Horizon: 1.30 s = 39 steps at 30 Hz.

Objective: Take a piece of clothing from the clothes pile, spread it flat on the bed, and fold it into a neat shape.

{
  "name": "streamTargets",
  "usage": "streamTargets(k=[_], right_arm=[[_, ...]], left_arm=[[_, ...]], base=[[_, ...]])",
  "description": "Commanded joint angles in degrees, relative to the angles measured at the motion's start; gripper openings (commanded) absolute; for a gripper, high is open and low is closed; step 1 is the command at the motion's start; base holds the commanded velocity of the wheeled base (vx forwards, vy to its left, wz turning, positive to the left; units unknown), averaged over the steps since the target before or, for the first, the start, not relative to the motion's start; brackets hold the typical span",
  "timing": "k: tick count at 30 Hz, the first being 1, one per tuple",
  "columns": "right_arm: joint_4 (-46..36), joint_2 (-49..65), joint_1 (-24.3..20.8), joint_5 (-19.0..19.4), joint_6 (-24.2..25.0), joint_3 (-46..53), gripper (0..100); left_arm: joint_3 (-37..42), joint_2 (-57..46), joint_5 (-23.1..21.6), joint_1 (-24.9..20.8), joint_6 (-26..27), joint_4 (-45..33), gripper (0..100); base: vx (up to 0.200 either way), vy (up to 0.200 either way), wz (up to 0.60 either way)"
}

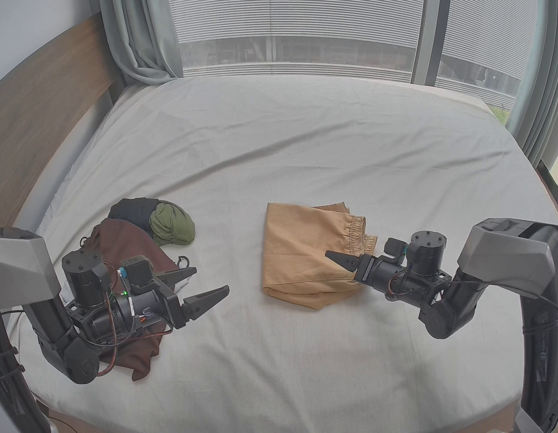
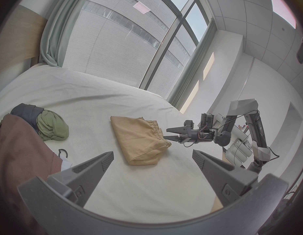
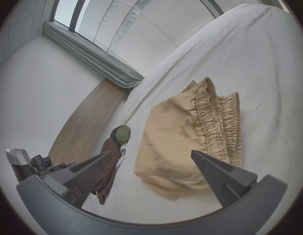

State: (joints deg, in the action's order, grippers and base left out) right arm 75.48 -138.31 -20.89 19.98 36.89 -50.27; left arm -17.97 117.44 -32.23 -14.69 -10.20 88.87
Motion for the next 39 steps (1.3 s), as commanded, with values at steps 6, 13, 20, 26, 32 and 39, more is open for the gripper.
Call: streamTargets(k=[6,13,20,26,32,39], right_arm=[[5.02,18.61,-1.87,-0.12,-6.3,18.19,100],[4.94,24.85,-1.87,-0.2,-15.44,26.1,100],[5.02,31.26,-1.17,-0.91,-23.62,35.24,100],[7.92,36.62,1.82,-0.91,-24.94,43.07,100],[12.76,40.4,4.46,-0.91,-25.99,50.27,100],[10.47,49.72,7.54,-0.91,-26.34,50.27,100]], left_arm=[[4.7,-7.05,0.15,-2.71,-0.08,-0.01,100],[8.65,-9.16,-0.29,-2.89,0.45,-0.01,100],[11.9,-14.08,-0.29,-4.47,2.56,-0.01,100],[15.68,-18.39,-0.29,-5.7,2.73,-0.01,100],[17.97,-21.64,-2.13,-5.88,3.35,-0.28,100],[17.97,-24.81,-2.92,-6.76,3.7,-0.36,100]], base=[[0.0,0.0,0.0],[0.0,0.0,0.0],[0.0,0.0,0.0],[0.0,0.0,0.0],[0.0,0.0,0.0],[0.0,0.0,0.0]])
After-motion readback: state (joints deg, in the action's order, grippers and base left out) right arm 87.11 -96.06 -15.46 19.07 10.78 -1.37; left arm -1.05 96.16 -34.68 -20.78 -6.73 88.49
